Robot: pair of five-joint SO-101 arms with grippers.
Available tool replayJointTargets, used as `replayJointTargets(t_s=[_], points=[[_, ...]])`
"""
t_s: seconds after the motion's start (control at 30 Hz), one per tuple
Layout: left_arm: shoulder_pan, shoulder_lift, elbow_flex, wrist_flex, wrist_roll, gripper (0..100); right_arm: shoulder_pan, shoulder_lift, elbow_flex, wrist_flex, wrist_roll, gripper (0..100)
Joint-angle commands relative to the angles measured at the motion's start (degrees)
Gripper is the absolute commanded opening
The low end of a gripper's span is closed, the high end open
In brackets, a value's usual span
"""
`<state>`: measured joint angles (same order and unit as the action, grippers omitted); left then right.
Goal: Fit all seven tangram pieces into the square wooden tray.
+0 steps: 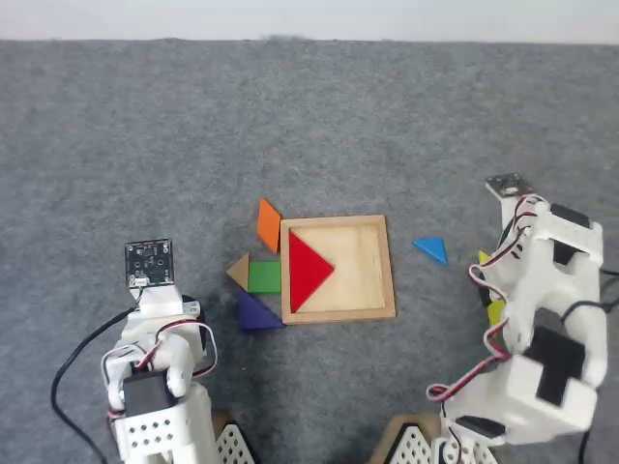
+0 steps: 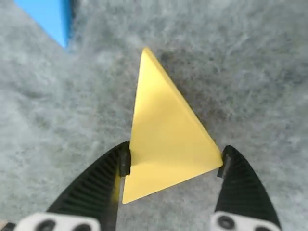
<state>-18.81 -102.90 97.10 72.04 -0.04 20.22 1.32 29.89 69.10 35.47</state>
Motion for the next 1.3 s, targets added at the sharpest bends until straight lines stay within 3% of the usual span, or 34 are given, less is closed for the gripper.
replayJointTargets(t_s=[0.0,0.2,0.47,0.7,0.93,1.03,1.27], points=[[-0.2,-1.3,-0.7,0.3,-0.4,5,-1.2,-10.7,-1.1,4.7,-0.7,18.0],[-0.2,-1.3,-0.7,0.3,-0.4,5,-6.3,-17.9,-1.5,7.5,-2.6,18.0],[-0.2,-1.3,-0.7,0.3,-0.4,5,-23.6,-17.0,-9.8,10.5,-13.0,18.0],[-0.2,-1.3,-0.7,0.3,-0.4,5,-35.3,-5.4,-23.3,13.3,-20.0,18.0],[-0.2,-1.3,-0.7,0.3,-0.4,5,-41.5,9.3,-35.0,13.5,-20.9,18.0],[-0.2,-1.3,-0.7,0.3,-0.4,5,-44.4,14.2,-39.9,13.1,-18.0,18.0],[-0.2,-1.3,-0.7,0.3,-0.4,5,-49.0,21.8,-46.0,13.5,2.2,18.0]])
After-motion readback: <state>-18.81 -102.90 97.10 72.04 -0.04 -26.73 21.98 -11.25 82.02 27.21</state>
